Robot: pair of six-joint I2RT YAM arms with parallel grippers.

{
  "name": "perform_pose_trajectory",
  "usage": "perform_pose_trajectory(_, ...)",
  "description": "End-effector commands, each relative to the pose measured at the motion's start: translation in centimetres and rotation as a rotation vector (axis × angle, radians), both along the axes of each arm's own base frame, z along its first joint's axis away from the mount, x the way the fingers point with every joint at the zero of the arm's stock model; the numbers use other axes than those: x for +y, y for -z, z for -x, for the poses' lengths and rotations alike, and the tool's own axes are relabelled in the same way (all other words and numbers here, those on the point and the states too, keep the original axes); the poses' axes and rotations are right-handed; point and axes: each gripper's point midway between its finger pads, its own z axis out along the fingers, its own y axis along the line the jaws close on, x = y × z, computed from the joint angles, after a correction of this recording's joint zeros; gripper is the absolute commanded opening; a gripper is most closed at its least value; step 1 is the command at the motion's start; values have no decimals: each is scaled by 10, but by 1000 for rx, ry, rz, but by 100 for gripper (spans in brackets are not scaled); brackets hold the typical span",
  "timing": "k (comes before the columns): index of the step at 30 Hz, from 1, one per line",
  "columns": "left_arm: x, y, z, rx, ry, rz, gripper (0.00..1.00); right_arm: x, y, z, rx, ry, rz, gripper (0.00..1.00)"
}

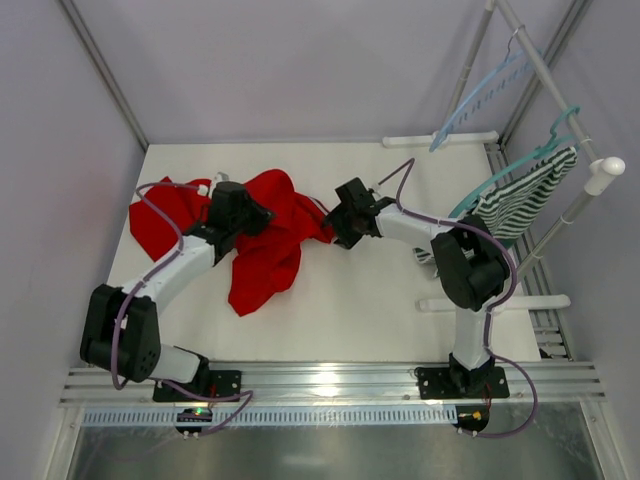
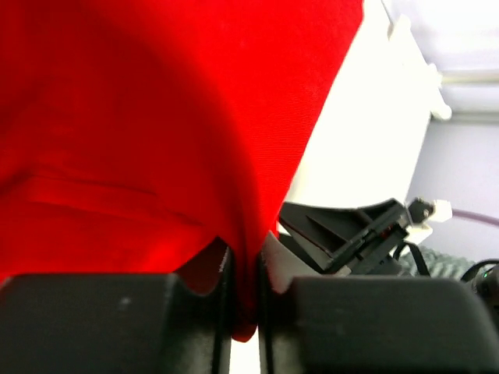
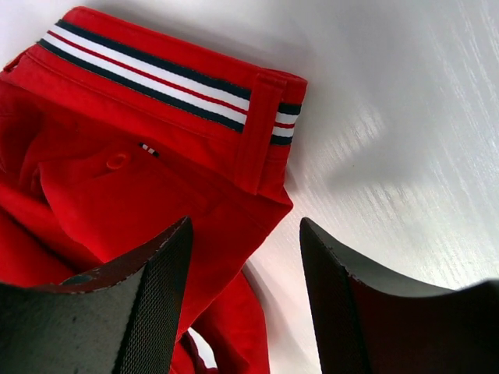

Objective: Place the trousers on the hanger
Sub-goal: Fold the trousers

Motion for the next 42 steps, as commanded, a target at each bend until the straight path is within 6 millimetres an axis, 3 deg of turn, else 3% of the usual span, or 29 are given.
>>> perform_pose_trajectory(1, 41, -27, 1, -61, -97, -116, 9, 11, -4, -1, -6, 9, -58, 61)
perform_pose_trajectory(6, 74, -37, 16, -92, -180, -184, 0, 17, -3, -4, 7, 47, -94, 62)
perform_pose_trajectory(10, 82, -38, 27, -100, -195, -202, 0, 39, -4, -6, 29, 29, -166, 62)
perform_pose_trajectory(14, 92, -38, 37, -89, -217, -230, 0, 46, 3, -10, 46, 36, -170, 57)
perform_pose_trajectory(16, 101, -44, 40, -101, -241, -249, 0, 40, 4, -16, 29, 46, -149, 35)
perform_pose_trajectory(17, 106, -42, 43, -88, -248, -264, 0, 37, -2, -22, 14, 49, -142, 13)
perform_pose_trajectory(18, 114, -45, 43, -90, -261, -278, 0, 27, -6, -29, -2, 60, -124, 5)
perform_pose_trajectory(20, 138, -53, 42, -87, -316, -288, 0, 9, -36, -45, -89, 58, -67, 4)
perform_pose_trajectory(21, 149, -55, 42, -81, -330, -303, 0, -10, -50, -58, -157, 52, 2, 4)
perform_pose_trajectory(23, 168, -65, 34, -77, -361, -288, 0, -31, -105, -67, -265, 44, 84, 4)
perform_pose_trajectory(24, 193, -66, 31, -60, -419, -288, 0, -41, -124, -68, -305, 46, 136, 4)
perform_pose_trajectory(25, 202, -68, 29, -46, -427, -282, 0, -66, -154, -63, -360, 50, 257, 4)
perform_pose_trajectory(26, 207, -82, 23, -61, -425, -265, 0, -77, -168, -58, -384, 59, 298, 4)
perform_pose_trajectory(27, 221, -80, 16, -37, -446, -266, 0, -87, -177, -52, -396, 64, 330, 4)
perform_pose_trajectory(28, 224, -81, 15, -18, -439, -282, 0, -104, -171, -42, -385, 70, 404, 4)
perform_pose_trajectory(29, 229, -99, 8, -47, -448, -294, 0, -115, -191, -31, -427, 78, 410, 3)
perform_pose_trajectory(30, 234, -96, 1, -27, -452, -308, 0, -122, -193, -26, -443, 77, 428, 4)
perform_pose_trajectory(31, 238, -96, 0, -9, -447, -330, 0, -133, -183, -15, -429, 74, 463, 4)
perform_pose_trajectory(33, 247, -109, -10, -11, -463, -349, 0, -149, -193, 1, -459, 73, 495, 4)
perform_pose_trajectory(35, 266, -114, -11, 2, -500, -347, 0, -161, -178, 14, -443, 48, 550, 4)
perform_pose_trajectory(36, 268, -119, -12, -6, -498, -331, 0, -165, -185, 20, -466, 47, 547, 4)
perform_pose_trajectory(37, 284, -128, -14, -18, -535, -323, 0, -168, -176, 25, -452, 36, 560, 4)
perform_pose_trajectory(39, 295, -145, -15, -40, -552, -312, 0, -171, -175, 33, -453, 17, 565, 4)
perform_pose_trajectory(42, 312, -152, -9, -25, -583, -328, 0, -174, -169, 38, -444, -4, 576, 4)
